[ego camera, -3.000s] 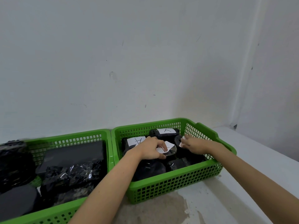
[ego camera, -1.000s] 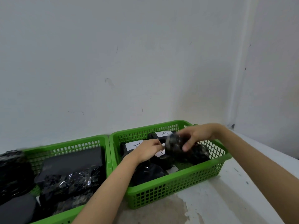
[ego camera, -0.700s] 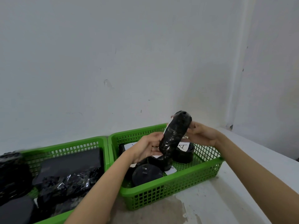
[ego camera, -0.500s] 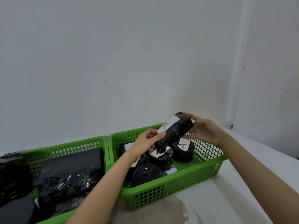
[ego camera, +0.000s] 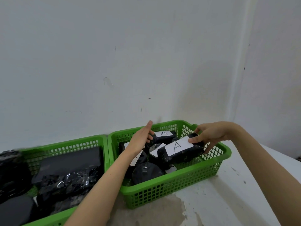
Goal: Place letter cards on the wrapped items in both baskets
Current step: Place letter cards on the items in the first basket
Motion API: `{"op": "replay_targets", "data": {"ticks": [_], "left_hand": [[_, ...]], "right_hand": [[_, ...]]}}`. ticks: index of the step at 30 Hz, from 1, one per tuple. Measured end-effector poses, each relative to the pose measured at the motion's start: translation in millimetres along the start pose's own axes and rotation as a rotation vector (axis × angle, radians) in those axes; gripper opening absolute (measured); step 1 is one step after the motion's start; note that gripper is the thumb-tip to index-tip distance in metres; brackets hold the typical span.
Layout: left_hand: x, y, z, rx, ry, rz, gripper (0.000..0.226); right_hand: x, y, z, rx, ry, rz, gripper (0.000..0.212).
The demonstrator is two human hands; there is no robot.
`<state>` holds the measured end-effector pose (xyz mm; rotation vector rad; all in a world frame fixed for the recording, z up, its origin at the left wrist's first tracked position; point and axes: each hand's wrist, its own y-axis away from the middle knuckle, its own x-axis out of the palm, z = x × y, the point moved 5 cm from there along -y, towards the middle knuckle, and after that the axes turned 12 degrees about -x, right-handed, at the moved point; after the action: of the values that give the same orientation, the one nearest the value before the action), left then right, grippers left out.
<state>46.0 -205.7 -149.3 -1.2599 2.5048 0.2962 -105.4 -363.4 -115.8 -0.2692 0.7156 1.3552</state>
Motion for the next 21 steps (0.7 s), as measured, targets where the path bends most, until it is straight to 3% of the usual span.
{"op": "replay_targets", "data": {"ticks": [5, 8, 10, 13, 17, 19, 21], "left_hand": [[3.4, -0.3, 2.1, 0.01, -0.034, 0.016, 0.053], [-1.2, 0.8, 2.4, 0.041, -0.117, -0.004, 0.04], [-4.0, 2.7, 1.3, 0.076, -0.347, -0.044, 0.034], [-4.6, 10.8, -4.2, 0.094, -0.653, -0.091, 0.043], [7.9, 20.6, 1.5, -0.025, -0.659, 0.209, 0.051], [17.1, 23.9, 2.3, 0.055, -0.823, 0.231, 0.044], [23.7, 25.5, 1.7, 0.172, -1.061, 0.136, 0.044]], "right_hand": [[-9.2, 6.9, -8.2, 0.017, -0.058, -0.033, 0.017], [-13.5, 10.7, -11.9, 0.014, -0.034, -0.048, 0.018], [-18.8, 13.7, -13.0, -0.009, -0.006, -0.069, 0.018], [-24.5, 18.6, -13.3, -0.008, 0.016, -0.076, 0.019], [-18.1, 18.5, -14.1, 0.096, 0.07, -0.022, 0.02], [-14.5, 17.0, -13.4, 0.137, 0.075, 0.004, 0.025], [-13.7, 16.3, -12.8, 0.155, 0.077, 0.013, 0.029]]}}
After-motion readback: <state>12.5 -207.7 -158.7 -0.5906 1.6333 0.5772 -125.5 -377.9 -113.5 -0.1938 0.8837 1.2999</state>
